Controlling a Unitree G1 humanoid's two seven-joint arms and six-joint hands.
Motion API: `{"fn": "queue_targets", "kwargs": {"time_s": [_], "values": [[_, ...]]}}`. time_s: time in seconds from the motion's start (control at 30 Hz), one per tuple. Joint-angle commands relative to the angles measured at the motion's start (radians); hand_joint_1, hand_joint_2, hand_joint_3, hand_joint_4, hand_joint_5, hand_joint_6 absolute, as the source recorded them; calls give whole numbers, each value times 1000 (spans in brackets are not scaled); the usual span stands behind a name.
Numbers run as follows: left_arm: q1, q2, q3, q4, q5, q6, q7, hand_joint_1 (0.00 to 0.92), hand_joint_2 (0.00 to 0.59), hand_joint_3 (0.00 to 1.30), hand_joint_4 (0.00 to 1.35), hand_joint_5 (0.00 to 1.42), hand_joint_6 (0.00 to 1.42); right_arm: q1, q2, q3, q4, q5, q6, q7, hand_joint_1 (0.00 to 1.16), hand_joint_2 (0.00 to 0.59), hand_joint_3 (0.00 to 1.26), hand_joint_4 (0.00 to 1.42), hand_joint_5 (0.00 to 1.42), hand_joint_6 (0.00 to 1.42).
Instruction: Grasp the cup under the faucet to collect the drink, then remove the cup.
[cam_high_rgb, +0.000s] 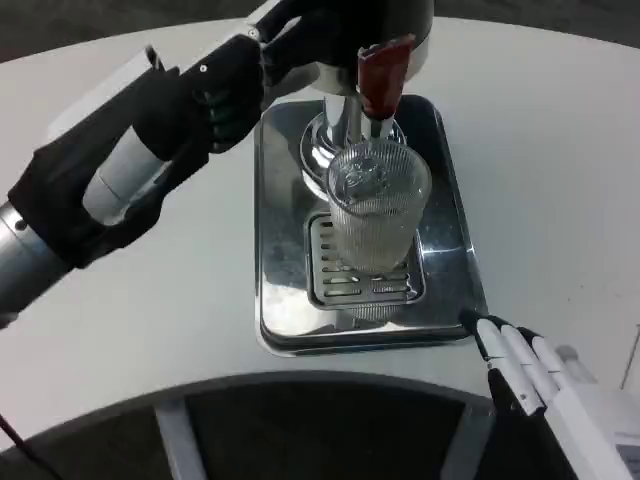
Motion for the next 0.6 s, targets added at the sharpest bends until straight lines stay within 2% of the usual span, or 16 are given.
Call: {"fn": "queue_targets", "kwargs": {"time_s": [0.03,0.37,0.6], "values": [[-53,-3,24,35,-6,37,-44,0,0,0,0,0,0,29,-1,10,-12,-10,-3,-7,638,326,0,0,0,0],[-140,-45,21,120,11,60,-86,0,0,0,0,0,0,46,11,29,-19,-28,-3,-15,638,326,0,0,0,0],[-199,-102,-5,185,40,58,-96,0,0,0,0,0,0,47,19,40,-17,-37,1,-18,638,326,0,0,0,0]]}}
